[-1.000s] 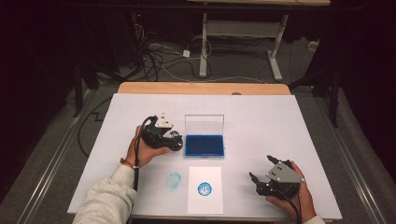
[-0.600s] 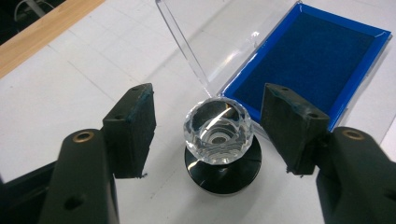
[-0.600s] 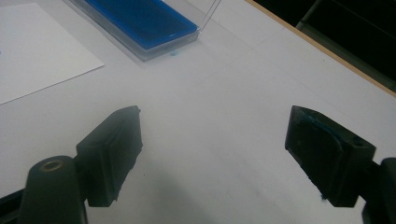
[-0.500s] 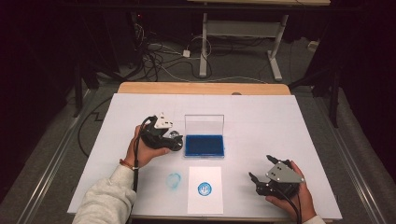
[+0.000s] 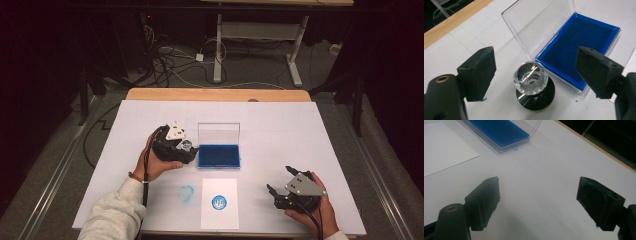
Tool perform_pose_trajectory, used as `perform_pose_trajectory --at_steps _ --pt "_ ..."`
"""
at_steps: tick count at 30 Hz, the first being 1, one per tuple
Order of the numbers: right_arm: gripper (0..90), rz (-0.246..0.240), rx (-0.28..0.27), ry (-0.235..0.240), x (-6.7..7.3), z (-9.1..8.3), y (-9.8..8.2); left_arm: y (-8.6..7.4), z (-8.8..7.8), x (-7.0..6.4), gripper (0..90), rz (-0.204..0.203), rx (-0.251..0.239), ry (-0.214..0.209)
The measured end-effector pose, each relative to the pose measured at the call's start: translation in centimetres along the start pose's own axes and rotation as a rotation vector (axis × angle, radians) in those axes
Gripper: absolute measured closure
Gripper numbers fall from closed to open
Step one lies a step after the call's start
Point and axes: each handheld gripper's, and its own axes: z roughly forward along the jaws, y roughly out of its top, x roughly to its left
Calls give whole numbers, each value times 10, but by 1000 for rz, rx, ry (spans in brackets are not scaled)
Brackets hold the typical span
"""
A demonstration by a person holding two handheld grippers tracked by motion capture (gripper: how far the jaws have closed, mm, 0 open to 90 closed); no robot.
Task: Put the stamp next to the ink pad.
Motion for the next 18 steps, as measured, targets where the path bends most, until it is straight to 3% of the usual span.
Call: perform_pose_trajectory --at_steps 14,18 --pt "192 -3 -2 2 0 -1 0 4 -8 -13 156 61 -21 10" --pt "192 -2 -2 2 0 -1 0 5 -12 -17 157 71 -49 7"
